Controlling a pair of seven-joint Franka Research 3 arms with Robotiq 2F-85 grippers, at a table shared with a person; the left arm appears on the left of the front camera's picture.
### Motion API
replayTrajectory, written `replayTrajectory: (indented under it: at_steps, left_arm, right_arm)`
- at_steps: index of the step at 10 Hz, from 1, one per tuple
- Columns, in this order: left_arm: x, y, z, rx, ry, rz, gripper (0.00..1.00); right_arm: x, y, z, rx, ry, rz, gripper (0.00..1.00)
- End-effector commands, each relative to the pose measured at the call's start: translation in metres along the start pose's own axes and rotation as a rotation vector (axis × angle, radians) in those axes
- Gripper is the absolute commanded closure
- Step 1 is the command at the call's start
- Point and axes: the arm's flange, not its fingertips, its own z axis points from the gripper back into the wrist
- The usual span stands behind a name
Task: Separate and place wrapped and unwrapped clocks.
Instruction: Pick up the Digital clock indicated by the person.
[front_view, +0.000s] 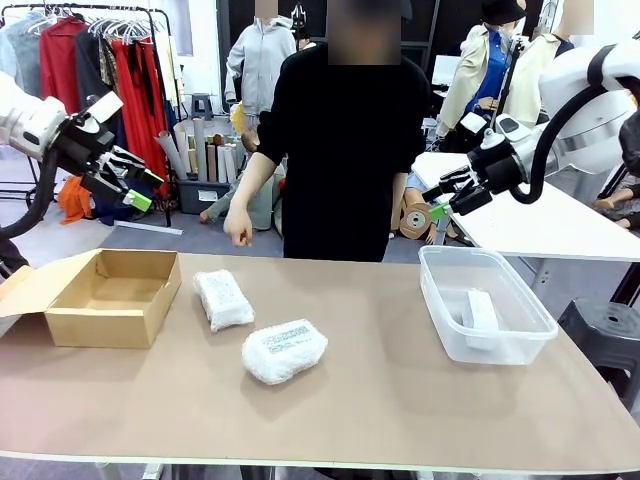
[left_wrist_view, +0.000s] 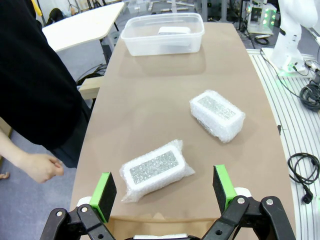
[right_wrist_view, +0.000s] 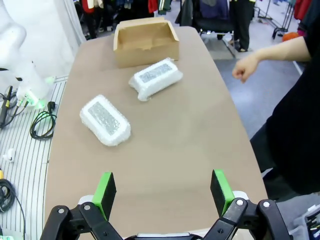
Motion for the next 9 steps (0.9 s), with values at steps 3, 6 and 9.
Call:
replayTrajectory:
  at_steps: [3,6,9]
  left_arm:
    - [0.0007,-0.0015,0.0015,0.0,0.004,-0.002,0.0]
    - [0.0007,-0.0015,0.0015,0.0,0.004,-0.002,0.0]
    - [0.0007,-0.0015,0.0015,0.0,0.004,-0.002,0.0]
  right_arm:
    - [0.0001,0.0001,-0.0002,-0.001,0.006,0.007,0.0]
    - [0.0001,0.0001,-0.0002,-0.001,0.006,0.007,0.0]
    - [0.0001,0.0001,-0.0002,-0.001,0.006,0.007,0.0]
